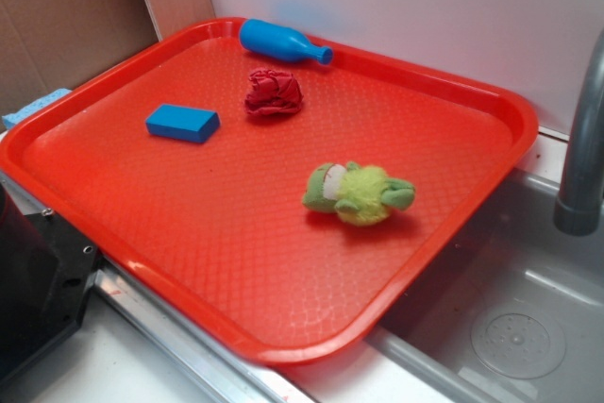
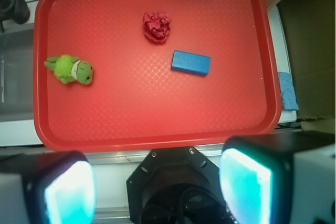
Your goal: Grab the green animal.
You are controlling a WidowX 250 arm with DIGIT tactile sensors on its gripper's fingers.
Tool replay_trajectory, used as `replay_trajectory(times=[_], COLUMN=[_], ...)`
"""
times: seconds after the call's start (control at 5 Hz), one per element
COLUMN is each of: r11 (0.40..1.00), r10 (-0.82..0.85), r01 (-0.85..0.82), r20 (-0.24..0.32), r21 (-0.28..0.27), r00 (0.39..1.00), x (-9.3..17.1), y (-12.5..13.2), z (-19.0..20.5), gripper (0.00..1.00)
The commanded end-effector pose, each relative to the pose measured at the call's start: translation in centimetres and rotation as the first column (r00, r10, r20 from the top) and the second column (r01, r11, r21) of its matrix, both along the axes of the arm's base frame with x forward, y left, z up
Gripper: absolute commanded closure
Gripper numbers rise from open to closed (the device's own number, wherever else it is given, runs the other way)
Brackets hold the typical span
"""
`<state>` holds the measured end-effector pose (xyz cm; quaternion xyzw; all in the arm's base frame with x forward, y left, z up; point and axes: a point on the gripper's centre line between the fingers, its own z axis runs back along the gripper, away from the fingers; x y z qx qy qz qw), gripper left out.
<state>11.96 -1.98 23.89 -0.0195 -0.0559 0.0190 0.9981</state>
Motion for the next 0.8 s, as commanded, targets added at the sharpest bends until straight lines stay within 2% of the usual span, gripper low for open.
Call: replay_trajectory(times=[0.0,0.2,0.4,0.6], r11=[0.993,0.947,0.851,0.761], r10=[-0.117,-0.309,-0.521,-0.644], r01=[0.117,0.316,0.525,0.645], r20=[0.047,0.114,0.167,0.178], r21=[0.014,-0.053,0.025,0.06], r00=[0.992,0.944,0.837,0.744], x=[1.9,3.4,4.5,5.7], y=[-0.2,-0.9,-2.7,-4.5], z=[-1.4,-2.6,-3.8,-5.4], gripper=[0.0,0.0,0.0,0.0])
